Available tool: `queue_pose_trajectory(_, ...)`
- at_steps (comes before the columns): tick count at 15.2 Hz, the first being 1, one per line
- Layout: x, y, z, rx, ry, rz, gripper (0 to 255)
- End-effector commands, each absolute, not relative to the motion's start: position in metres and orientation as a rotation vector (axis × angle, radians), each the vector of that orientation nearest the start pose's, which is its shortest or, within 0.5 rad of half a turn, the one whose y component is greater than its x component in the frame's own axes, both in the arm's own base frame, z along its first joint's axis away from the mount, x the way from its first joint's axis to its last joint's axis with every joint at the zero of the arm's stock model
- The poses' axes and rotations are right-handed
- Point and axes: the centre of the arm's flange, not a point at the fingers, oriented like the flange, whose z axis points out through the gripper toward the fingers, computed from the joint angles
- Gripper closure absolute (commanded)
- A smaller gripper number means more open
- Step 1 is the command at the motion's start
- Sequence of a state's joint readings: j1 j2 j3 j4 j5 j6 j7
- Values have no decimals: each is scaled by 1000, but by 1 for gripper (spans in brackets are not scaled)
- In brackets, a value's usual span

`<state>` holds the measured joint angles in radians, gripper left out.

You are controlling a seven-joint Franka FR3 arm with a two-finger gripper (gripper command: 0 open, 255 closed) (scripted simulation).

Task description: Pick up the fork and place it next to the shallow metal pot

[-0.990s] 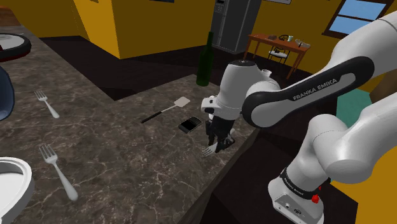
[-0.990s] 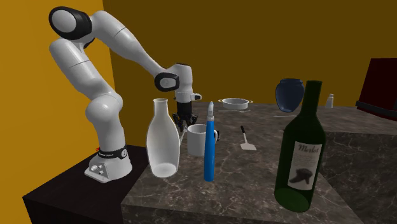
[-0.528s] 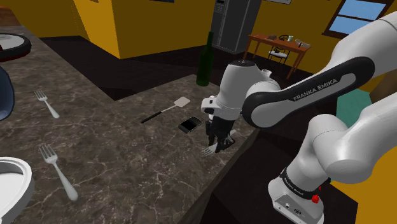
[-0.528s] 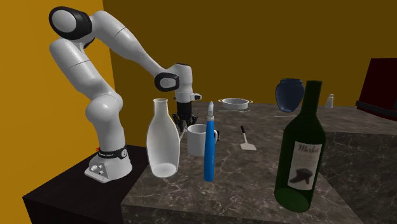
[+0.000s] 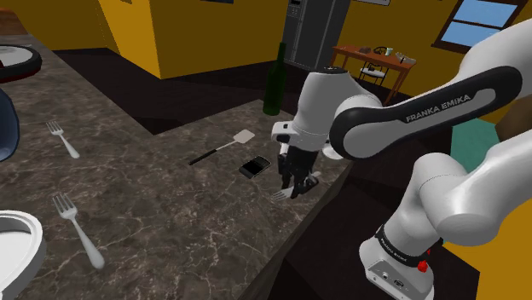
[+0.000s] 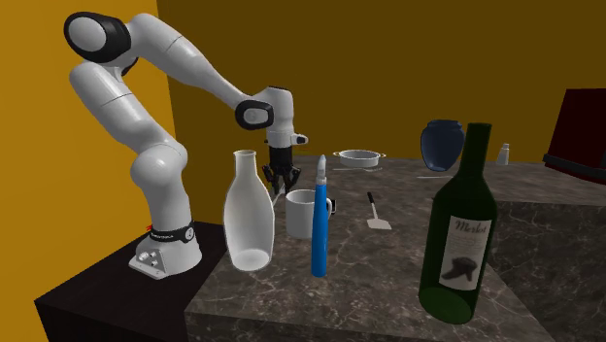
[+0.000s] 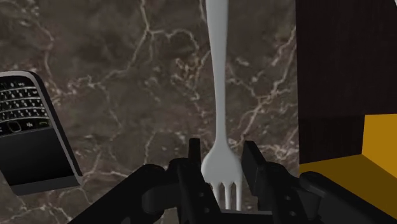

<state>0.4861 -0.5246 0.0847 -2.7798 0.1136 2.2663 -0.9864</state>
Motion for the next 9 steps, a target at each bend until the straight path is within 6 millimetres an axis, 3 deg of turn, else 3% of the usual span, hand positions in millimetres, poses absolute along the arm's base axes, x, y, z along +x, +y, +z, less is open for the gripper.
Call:
queue_pose_trajectory(1,296,190,373,-2295,-2083,-31,255)
queue_pose_trajectory(9,296,190,415,-2295,-2083,-31,255)
